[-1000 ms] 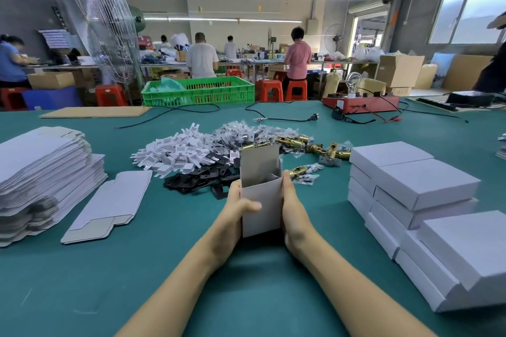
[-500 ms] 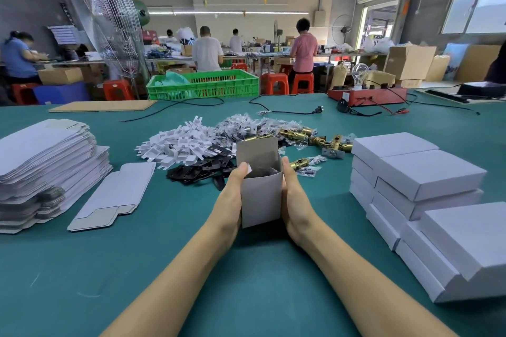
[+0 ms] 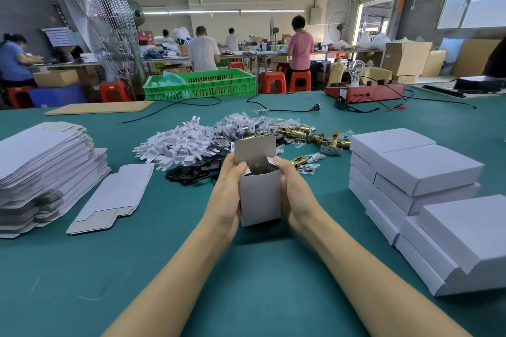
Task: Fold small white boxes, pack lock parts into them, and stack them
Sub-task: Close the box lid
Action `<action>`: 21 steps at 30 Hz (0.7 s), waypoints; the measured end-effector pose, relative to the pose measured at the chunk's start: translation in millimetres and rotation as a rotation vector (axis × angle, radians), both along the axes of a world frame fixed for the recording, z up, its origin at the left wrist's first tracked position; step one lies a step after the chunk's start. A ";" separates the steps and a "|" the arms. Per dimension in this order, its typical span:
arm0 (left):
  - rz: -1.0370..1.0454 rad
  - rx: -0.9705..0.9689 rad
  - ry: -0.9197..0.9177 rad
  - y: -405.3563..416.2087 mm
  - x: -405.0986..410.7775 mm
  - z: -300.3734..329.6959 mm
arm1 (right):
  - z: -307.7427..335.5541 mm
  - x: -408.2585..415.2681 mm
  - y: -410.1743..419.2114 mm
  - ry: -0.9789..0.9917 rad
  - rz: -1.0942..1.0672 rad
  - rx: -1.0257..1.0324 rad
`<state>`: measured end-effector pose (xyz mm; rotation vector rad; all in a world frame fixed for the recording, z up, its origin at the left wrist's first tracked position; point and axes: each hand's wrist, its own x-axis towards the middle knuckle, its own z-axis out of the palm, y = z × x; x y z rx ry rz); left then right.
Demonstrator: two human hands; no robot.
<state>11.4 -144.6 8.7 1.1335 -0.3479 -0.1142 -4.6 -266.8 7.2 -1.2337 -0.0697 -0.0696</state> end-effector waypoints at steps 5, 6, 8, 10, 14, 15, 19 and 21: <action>-0.024 -0.036 0.002 0.1 2.0 1.4 | 7.2 4.2 -3.3 -0.128 -0.060 0.029; -0.028 -0.047 0.006 0.2 1.7 1.7 | 8.6 4.2 -4.1 -0.149 -0.058 0.029; -0.025 -0.062 0.025 0.0 1.1 2.4 | 10.3 4.7 -4.0 -0.180 -0.055 0.033; -0.018 -0.070 0.037 -0.2 0.5 2.6 | 12.7 5.1 -3.0 -0.191 -0.063 0.048; 0.012 -0.084 0.037 1.4 -0.7 3.5 | 16.9 3.7 -0.8 -0.201 -0.077 0.120; 0.011 -0.094 0.039 2.1 -1.8 4.3 | 17.3 2.7 -0.1 -0.199 -0.087 0.137; 0.017 -0.110 0.028 3.8 -3.1 3.8 | 16.1 0.9 0.4 -0.151 -0.117 0.183; 0.033 -0.098 0.010 3.5 -4.5 4.0 | 16.0 -0.6 -0.5 -0.149 -0.125 0.176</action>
